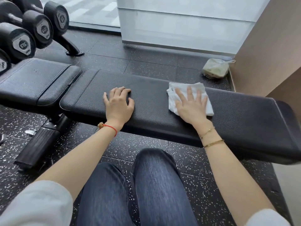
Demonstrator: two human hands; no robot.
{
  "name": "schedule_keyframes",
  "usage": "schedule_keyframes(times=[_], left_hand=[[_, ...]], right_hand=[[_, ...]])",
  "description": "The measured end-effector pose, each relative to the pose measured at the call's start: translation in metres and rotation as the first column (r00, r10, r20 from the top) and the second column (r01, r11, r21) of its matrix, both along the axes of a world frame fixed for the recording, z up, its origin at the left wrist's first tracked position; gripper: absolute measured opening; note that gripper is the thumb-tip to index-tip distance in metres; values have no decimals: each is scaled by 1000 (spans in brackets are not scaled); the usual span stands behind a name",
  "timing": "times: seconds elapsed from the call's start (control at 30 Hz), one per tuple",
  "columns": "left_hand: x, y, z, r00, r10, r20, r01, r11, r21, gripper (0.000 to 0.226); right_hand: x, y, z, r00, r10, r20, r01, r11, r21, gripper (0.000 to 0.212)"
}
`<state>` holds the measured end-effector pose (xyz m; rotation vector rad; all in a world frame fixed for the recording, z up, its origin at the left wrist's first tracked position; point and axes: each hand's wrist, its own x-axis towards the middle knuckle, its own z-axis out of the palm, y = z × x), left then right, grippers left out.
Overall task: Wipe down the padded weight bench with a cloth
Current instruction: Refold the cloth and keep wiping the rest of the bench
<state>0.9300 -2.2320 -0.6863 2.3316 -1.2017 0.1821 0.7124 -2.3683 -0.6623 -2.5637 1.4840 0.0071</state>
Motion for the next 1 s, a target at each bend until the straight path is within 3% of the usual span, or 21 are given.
schedule_keyframes(times=[0.07, 0.27, 0.43, 0.57, 0.7, 0.83, 1.0], left_hand=[[-1, 0, 1, 1000, 4, 0, -4, 1000, 7, 38], [-1, 0, 1, 999, 7, 47, -8, 1000, 25, 38], [-11, -3, 5, 1000, -22, 11, 22, 1000, 2, 37], [-34, -11, 8, 995, -99, 4, 99, 995, -2, 39], [-55, -20, 8, 989, -148, 1, 148, 989, -16, 39], [-56, -20, 2, 987, -162, 8, 162, 987, -16, 36], [-57, -19, 2, 987, -162, 10, 162, 986, -30, 34]], right_hand=[[14, 14, 0, 1000, -11, -2, 11, 1000, -15, 53], [-2, 59, -8, 985, 167, 52, -165, 985, -41, 52], [-62, 39, -10, 999, -19, 43, 21, 998, -58, 52], [-44, 21, -3, 978, -209, 8, 209, 977, -44, 53], [-9, 45, -7, 999, -44, 16, 45, 995, -93, 54], [-38, 59, -9, 997, 62, 53, -58, 996, -73, 52], [-111, 31, -9, 987, -159, 15, 159, 986, -50, 52]])
